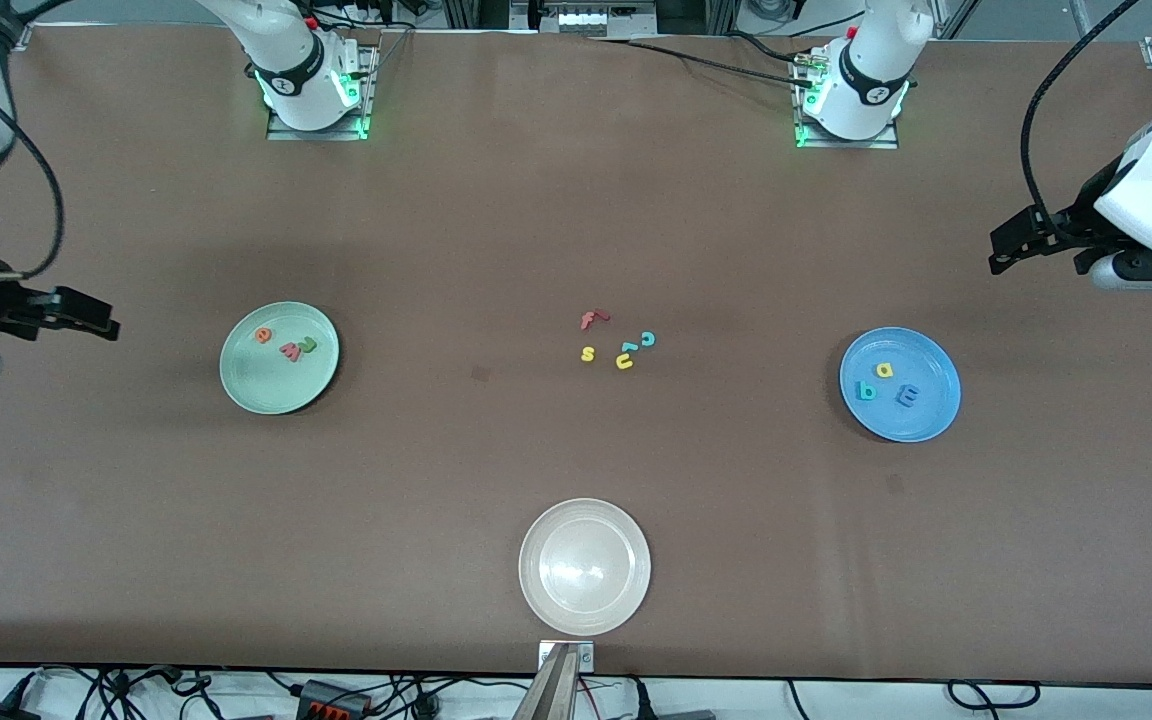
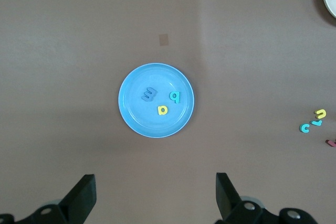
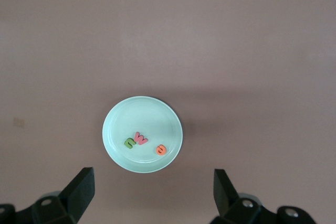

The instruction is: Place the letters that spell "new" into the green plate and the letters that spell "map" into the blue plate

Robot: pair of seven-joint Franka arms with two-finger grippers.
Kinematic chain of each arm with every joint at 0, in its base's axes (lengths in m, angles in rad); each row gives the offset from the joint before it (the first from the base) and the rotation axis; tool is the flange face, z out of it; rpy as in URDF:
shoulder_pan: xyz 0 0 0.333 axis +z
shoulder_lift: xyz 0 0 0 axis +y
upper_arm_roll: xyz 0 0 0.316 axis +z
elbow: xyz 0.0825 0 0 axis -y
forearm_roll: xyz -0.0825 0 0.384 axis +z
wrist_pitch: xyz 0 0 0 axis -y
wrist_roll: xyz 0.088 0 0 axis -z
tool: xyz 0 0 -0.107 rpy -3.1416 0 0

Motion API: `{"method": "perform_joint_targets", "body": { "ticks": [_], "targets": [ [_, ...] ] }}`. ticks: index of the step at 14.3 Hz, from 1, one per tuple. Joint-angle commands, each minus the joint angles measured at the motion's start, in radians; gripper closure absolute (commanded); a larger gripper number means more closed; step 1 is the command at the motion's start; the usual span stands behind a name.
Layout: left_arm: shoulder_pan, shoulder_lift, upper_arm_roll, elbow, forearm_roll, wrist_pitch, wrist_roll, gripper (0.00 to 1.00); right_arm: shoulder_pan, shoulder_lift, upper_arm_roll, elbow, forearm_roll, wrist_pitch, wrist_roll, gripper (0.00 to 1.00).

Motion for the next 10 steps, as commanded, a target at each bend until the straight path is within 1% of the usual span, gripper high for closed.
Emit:
{"method": "perform_joint_targets", "body": {
  "ticks": [1,2,4,6,8,10],
  "targets": [
    [-0.003,-0.005,0.007,0.013,-0.024,-0.018,0.026,0.0,-0.029,-0.055,0.035,0.003,-0.023,-0.015,0.016,0.0],
    [-0.003,-0.005,0.007,0.013,-0.024,-0.018,0.026,0.0,-0.032,-0.076,0.032,-0.001,-0.023,-0.015,0.016,0.0],
    [-0.003,-0.005,0.007,0.013,-0.024,-0.018,0.026,0.0,-0.076,-0.11,0.035,-0.006,-0.01,-0.021,0.012,0.0],
    [-0.003,-0.005,0.007,0.013,-0.024,-0.018,0.026,0.0,-0.088,-0.133,0.035,-0.009,0.044,-0.029,0.013,0.0],
    [-0.003,-0.005,0.007,0.013,-0.024,-0.018,0.026,0.0,-0.078,-0.156,0.037,-0.005,0.027,-0.059,0.015,0.0],
    [-0.003,-0.005,0.007,0.013,-0.024,-0.018,0.026,0.0,-0.072,-0.155,0.043,0.008,-0.017,-0.059,0.015,0.0]
  ]
}}
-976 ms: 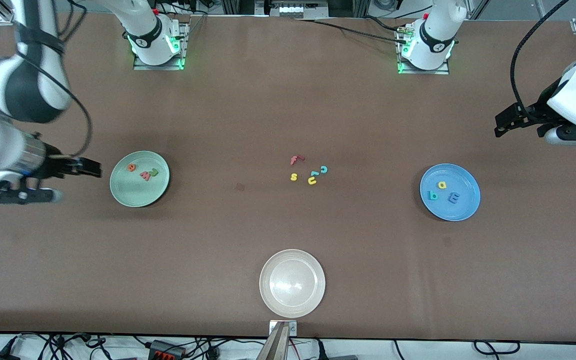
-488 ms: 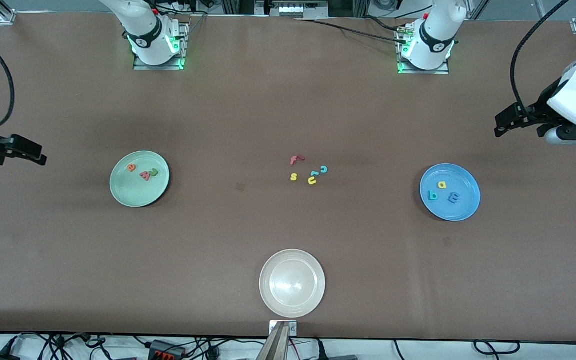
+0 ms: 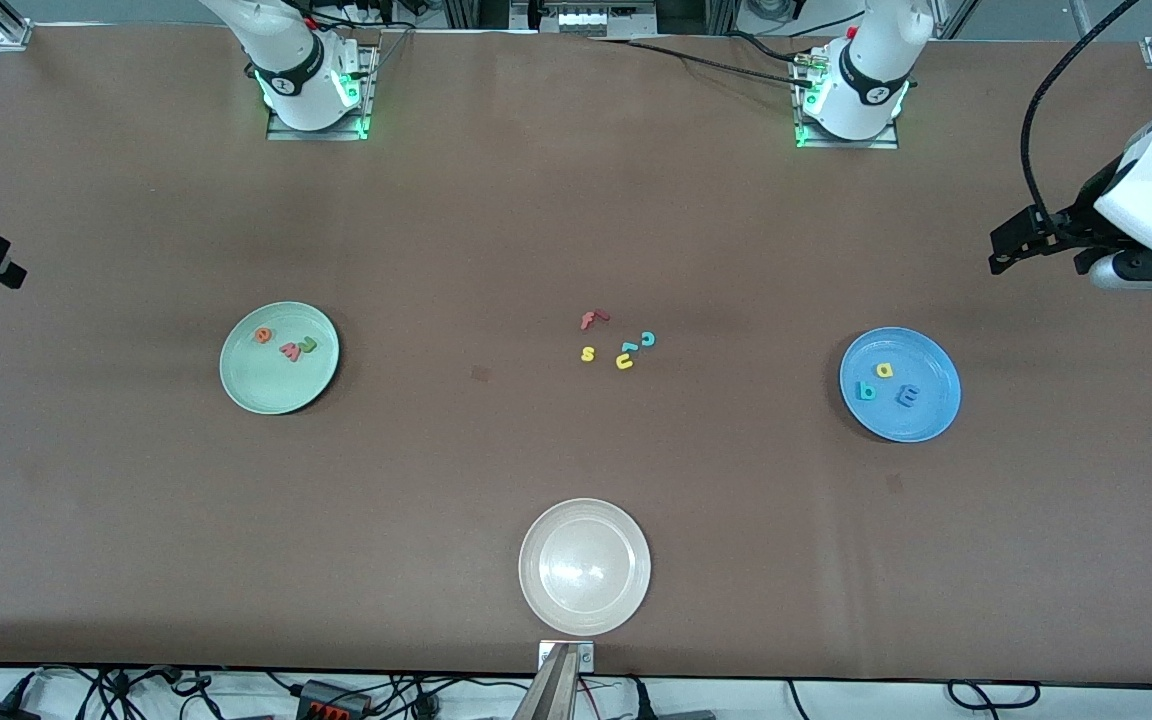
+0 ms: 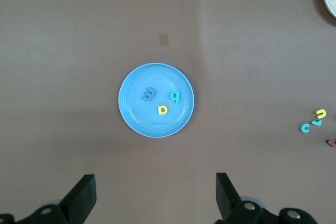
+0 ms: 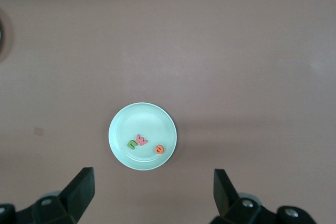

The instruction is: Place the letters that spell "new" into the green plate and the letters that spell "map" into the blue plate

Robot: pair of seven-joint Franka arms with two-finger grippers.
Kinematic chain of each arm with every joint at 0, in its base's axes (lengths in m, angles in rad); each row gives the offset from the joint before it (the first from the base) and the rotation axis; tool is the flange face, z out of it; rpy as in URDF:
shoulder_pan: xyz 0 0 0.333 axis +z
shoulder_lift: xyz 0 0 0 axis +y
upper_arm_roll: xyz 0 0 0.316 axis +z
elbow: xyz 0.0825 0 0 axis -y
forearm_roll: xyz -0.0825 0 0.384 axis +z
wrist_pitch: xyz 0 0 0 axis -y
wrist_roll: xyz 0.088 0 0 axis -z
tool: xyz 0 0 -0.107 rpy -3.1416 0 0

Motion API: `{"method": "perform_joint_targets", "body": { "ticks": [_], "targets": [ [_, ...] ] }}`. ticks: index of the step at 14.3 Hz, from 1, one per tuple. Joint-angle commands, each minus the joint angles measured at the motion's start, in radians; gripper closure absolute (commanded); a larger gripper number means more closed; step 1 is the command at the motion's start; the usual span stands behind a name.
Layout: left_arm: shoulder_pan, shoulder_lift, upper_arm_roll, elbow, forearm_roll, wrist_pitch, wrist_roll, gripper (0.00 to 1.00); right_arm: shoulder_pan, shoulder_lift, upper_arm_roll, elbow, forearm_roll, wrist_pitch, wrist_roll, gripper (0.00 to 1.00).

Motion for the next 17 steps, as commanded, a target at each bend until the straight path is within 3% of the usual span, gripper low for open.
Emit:
{"method": "perform_joint_targets", "body": {
  "ticks": [1,7,12,17],
  "targets": [
    [-0.003,-0.005,0.007,0.013,-0.024,-0.017,0.026,0.0,0.008,-0.008,0.017,0.002,-0.032,-0.015,0.013,0.0],
    [-0.003,-0.005,0.007,0.013,-0.024,-0.017,0.026,0.0,0.014,-0.023,0.011,-0.029,-0.034,-0.047,0.082,0.0],
    [-0.006,-0.005,0.007,0.013,-0.024,-0.017,0.026,0.0,0.011,-0.13,0.013,-0.19,-0.046,0.028,0.062,0.0],
    [-0.007,-0.005,0.007,0.013,-0.024,-0.017,0.026,0.0,0.016,-0.129,0.02,-0.177,-0.045,0.022,0.06,0.0]
  ]
}}
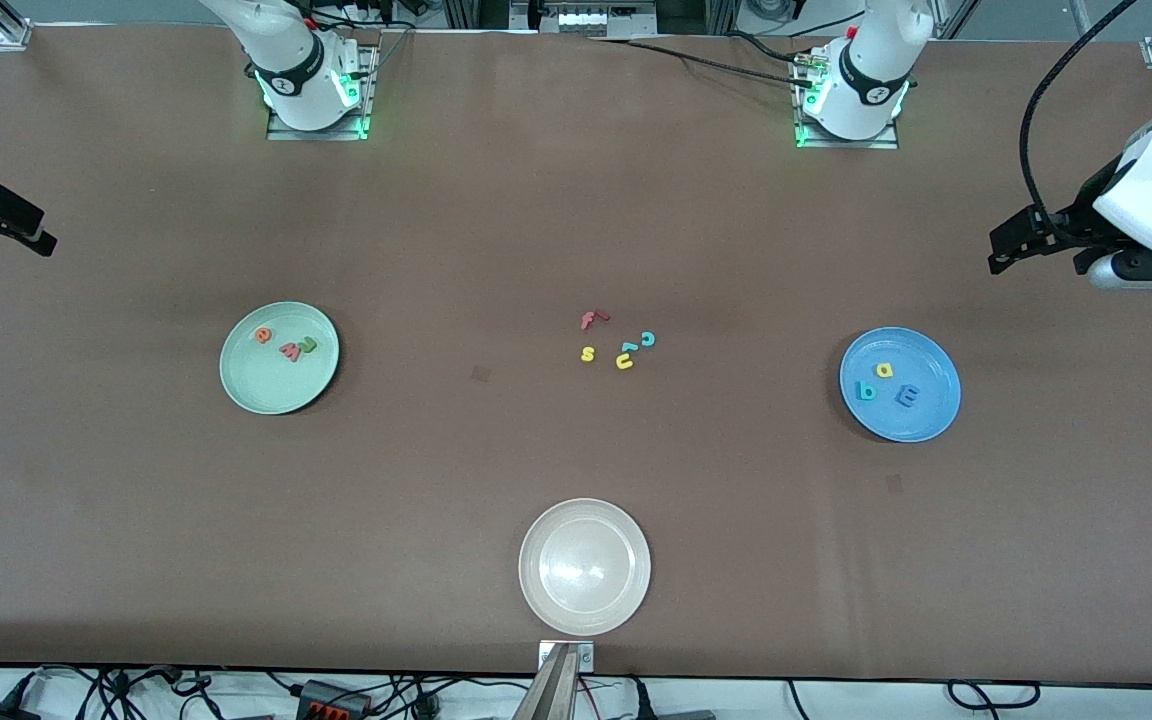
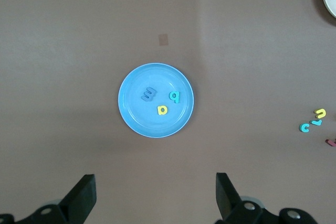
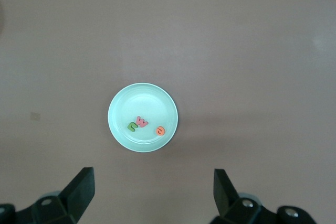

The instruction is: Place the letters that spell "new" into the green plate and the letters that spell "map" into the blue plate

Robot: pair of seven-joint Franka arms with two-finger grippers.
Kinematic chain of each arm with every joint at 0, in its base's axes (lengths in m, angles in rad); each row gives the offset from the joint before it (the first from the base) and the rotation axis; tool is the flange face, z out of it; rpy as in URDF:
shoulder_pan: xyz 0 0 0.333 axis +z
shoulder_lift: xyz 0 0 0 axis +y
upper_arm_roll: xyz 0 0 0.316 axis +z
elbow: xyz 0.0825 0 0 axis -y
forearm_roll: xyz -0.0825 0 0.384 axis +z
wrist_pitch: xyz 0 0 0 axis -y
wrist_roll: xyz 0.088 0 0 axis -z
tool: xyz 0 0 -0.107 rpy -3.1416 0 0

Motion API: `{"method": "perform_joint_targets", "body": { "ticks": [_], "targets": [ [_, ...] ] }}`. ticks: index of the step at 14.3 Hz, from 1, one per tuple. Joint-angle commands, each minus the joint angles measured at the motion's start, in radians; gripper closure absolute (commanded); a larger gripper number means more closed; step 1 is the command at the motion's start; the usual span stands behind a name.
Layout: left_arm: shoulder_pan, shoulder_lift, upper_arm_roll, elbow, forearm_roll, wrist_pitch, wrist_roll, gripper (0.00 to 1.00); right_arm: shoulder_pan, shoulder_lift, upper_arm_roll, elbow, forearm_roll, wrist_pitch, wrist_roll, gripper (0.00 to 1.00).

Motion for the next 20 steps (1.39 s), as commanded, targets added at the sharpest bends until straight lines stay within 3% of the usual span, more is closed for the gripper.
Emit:
{"method": "perform_joint_targets", "body": {
  "ticks": [1,20],
  "targets": [
    [-0.006,-0.005,0.007,0.013,-0.024,-0.017,0.025,0.0,0.0,-0.023,0.008,-0.026,-0.016,0.01,0.007,0.0],
    [-0.006,-0.005,0.007,0.013,-0.024,-0.017,0.025,0.0,-0.021,0.009,-0.003,-0.026,-0.034,0.002,0.008,0.0]
  ]
}}
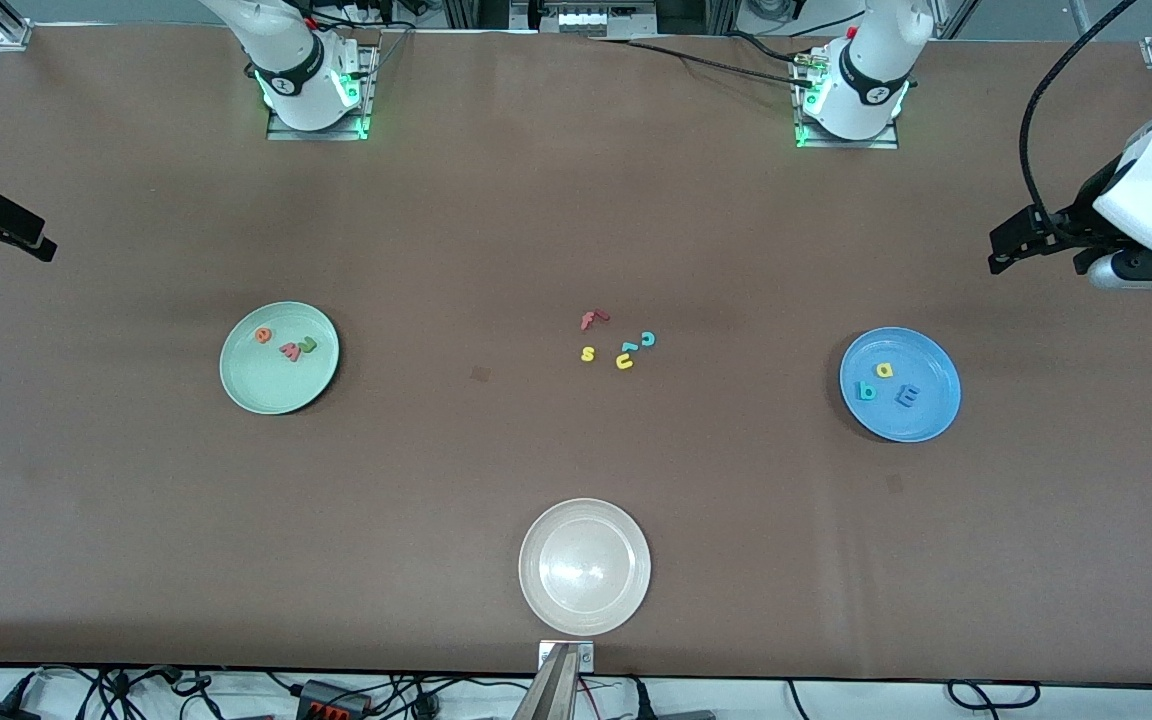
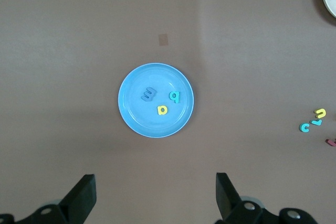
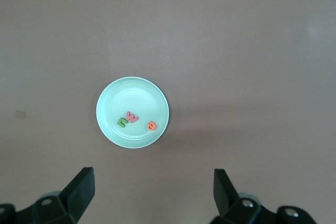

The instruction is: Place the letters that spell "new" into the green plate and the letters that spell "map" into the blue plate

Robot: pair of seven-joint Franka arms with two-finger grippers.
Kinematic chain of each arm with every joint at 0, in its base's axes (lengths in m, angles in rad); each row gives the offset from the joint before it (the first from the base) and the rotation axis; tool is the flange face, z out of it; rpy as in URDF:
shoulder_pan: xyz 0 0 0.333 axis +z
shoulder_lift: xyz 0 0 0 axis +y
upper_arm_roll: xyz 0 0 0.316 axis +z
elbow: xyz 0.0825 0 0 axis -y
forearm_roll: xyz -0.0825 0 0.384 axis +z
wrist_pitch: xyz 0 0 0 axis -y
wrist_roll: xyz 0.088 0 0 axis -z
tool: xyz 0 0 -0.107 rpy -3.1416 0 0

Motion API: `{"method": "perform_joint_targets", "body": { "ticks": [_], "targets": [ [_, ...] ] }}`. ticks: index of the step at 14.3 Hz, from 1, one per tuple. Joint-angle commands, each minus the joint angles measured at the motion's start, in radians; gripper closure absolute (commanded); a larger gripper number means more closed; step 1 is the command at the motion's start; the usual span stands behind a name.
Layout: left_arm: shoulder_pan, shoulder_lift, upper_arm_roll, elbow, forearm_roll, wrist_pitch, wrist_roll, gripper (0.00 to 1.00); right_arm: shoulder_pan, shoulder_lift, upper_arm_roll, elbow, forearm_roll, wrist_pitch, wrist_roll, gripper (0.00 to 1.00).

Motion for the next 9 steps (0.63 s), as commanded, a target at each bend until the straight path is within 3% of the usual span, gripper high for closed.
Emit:
{"method": "perform_joint_targets", "body": {
  "ticks": [1,9],
  "targets": [
    [-0.006,-0.001,0.007,0.013,-0.024,-0.015,0.025,0.0,-0.006,-0.009,0.009,-0.006,-0.015,0.001,0.007,0.0],
    [-0.009,-0.006,0.004,0.016,-0.013,-0.017,0.026,0.0,-0.008,-0.009,0.007,-0.006,-0.015,-0.004,0.008,0.0]
  ]
}}
